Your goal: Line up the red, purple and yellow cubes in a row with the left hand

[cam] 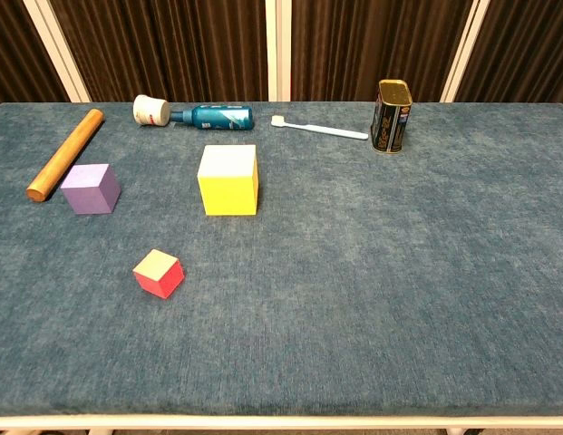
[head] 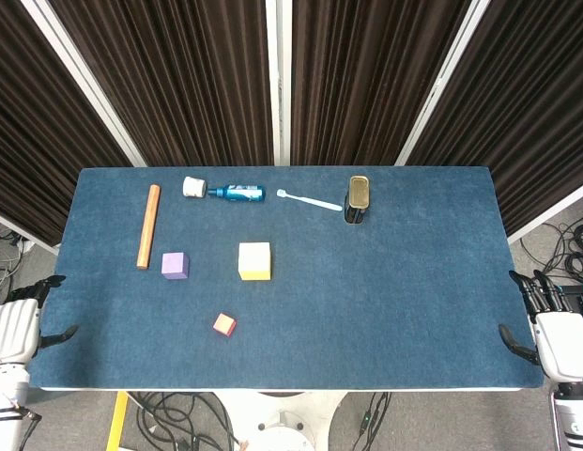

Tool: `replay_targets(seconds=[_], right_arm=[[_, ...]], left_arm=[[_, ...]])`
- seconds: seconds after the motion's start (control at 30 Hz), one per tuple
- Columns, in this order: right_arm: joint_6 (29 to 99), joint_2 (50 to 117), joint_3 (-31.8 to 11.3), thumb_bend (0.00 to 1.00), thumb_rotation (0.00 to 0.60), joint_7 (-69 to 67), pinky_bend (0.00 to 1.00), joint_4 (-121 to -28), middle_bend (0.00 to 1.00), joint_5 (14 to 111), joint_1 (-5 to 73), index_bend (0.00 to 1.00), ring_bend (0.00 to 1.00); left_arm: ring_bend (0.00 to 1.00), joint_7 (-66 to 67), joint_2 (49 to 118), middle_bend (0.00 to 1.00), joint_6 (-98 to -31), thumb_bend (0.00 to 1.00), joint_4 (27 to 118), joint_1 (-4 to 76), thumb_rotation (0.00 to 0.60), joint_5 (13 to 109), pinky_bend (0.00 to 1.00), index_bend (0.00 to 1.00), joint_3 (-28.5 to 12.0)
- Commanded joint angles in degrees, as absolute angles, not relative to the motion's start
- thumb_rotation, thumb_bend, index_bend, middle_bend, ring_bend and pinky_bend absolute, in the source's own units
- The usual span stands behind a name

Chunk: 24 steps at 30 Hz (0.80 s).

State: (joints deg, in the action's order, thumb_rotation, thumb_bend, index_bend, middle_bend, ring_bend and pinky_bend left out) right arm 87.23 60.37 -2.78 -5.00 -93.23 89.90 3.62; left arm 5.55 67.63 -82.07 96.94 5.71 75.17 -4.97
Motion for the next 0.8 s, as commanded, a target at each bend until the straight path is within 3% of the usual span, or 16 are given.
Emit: replay_targets(seconds=[0.03, 0.37, 0.53, 0.63, 0.8], right_arm=[[87.44, 60.24, -2.7, 0.24, 0.6, -5.09, 0.16, -93.16, 0.14, 90.07, 3.5, 0.08, 0.02], [88.55, 59.51, -2.8, 0.24, 0.6, -5.67, 0.16, -92.92, 0.14, 91.09, 3.36, 0.08, 0.02], [87.94, 58.61, -3.16, 0.24, 0.6, -5.09, 0.16, -93.56, 0.14, 91.42, 4.13, 0.08, 0.02], [87.86, 58.19, -3.35, 0.24, 0.6, -4.69, 0.16, -94.21, 0.14, 91.73, 4.48, 0.08, 0.02], [87.81, 57.53, -3.57, 0.24, 0.6, -4.11, 0.16, -94.9, 0.14, 91.22, 4.51, 0.08, 0.02]], left_arm=[[0.33, 6.23, 67.39, 0.4, -81.56, 0.15, 97.37, 6.02, 0.6, 74.99, 0.28, 0.29, -5.03], [0.33, 4.98, 66.69, 0.4, -77.32, 0.14, 96.33, 9.51, 0.6, 76.65, 0.28, 0.29, -6.03], [0.34, 0.85, 65.45, 0.42, -66.17, 0.12, 93.92, 17.23, 0.6, 77.37, 0.3, 0.29, -8.04], [0.41, 0.18, 66.64, 0.45, -60.04, 0.11, 91.4, 21.84, 0.6, 75.98, 0.41, 0.29, -9.54], [0.64, -0.2, 71.64, 0.61, -51.18, 0.08, 85.68, 29.03, 0.6, 71.4, 0.74, 0.3, -12.03]])
